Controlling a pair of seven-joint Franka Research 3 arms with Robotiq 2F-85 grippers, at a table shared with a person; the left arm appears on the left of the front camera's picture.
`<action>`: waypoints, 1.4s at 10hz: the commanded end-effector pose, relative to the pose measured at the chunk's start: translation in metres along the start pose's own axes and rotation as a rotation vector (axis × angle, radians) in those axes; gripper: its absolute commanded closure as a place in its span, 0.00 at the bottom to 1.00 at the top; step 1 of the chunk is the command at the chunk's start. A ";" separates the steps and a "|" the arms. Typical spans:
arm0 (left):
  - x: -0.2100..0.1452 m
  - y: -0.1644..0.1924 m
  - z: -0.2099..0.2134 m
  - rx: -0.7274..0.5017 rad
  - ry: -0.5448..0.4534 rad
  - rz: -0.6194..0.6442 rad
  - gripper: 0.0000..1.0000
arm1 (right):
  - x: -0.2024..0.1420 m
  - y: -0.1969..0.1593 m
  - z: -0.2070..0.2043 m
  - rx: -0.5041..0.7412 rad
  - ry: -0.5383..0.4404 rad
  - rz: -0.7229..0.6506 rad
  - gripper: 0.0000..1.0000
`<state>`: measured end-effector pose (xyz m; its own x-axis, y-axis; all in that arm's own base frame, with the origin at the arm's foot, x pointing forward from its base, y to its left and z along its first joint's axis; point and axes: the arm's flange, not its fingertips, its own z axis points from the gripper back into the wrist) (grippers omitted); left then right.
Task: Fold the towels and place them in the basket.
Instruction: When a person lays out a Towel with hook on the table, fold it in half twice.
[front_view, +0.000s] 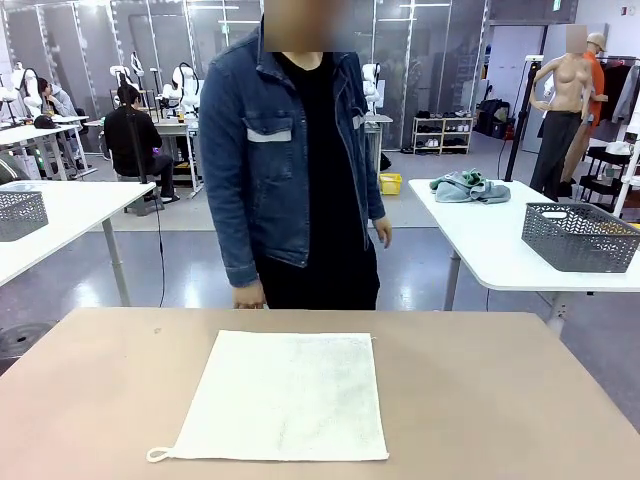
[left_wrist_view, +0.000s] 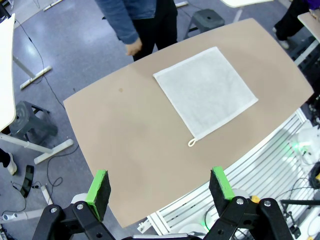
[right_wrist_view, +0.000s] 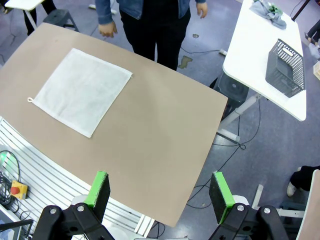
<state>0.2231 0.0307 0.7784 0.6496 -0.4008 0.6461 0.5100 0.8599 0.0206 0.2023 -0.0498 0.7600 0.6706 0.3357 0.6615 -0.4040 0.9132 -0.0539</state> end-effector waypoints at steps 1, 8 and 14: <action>0.001 -0.001 0.000 -0.004 0.001 -0.006 0.00 | 0.000 0.000 0.000 0.001 -0.001 0.000 0.00; -0.020 -0.083 -0.036 -0.071 0.169 -0.714 0.00 | 0.012 0.095 -0.047 0.092 0.141 0.483 0.00; -0.050 -0.135 -0.157 -0.172 0.275 -0.895 0.00 | -0.023 0.192 -0.191 0.168 0.300 0.836 0.00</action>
<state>0.2022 -0.1139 0.6373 0.0983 -0.9656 0.2408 0.9491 0.1638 0.2690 0.2166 0.1656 0.5991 0.2647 0.9319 0.2481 -0.9020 0.3303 -0.2779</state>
